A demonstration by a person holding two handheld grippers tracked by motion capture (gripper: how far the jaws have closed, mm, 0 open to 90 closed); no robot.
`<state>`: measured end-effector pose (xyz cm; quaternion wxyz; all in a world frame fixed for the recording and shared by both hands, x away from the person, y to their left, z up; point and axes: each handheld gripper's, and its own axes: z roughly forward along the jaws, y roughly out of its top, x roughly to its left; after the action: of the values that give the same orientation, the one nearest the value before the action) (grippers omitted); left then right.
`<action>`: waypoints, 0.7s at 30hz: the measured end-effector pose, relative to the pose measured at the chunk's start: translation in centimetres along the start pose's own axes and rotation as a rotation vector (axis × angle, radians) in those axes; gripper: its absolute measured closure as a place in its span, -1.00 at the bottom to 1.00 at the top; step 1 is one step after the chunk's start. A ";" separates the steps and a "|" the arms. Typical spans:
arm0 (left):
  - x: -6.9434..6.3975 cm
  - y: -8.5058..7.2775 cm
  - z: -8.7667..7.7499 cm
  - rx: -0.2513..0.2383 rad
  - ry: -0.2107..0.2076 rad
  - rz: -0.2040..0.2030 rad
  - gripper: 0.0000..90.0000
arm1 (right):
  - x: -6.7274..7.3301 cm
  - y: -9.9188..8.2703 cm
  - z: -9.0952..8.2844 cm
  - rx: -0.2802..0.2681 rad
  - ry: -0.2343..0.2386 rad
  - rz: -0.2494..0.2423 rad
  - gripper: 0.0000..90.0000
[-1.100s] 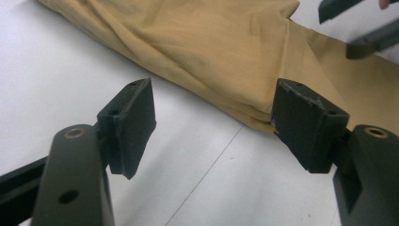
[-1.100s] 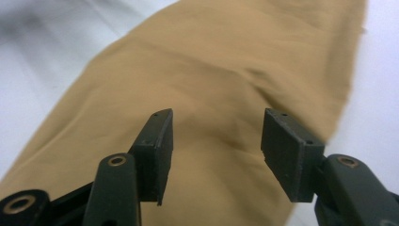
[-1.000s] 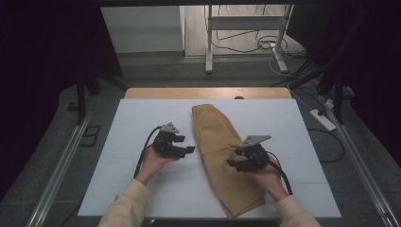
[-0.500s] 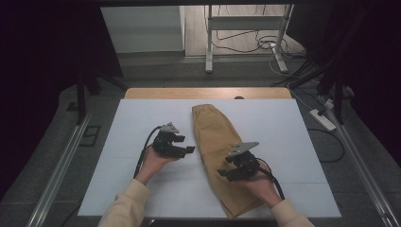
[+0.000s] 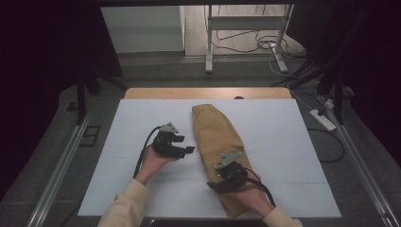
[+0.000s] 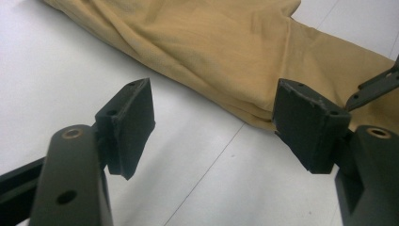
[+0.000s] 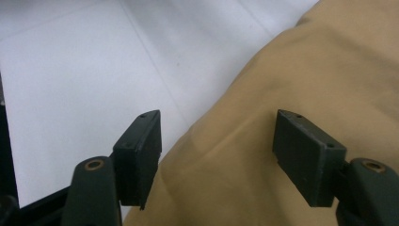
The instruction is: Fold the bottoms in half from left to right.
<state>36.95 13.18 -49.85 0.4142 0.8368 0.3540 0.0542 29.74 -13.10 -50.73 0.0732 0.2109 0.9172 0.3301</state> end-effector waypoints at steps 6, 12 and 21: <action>-0.1 0.0 0.0 -0.002 -0.005 0.006 -0.34 | 0.4 -0.3 0.6 0.043 -0.017 -0.019 -0.30; 0.0 0.0 0.0 -0.004 -0.004 -0.002 -0.34 | 0.6 -0.7 0.8 0.085 -0.048 -0.027 -0.30; 0.1 0.0 -0.1 -0.009 -0.002 -0.003 -0.35 | 0.0 -0.9 0.3 0.128 -0.074 0.019 -0.18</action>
<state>36.95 13.33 -49.79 0.4185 0.8344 0.3544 0.0546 29.49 -13.50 -51.49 0.0904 0.2360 0.9310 0.2633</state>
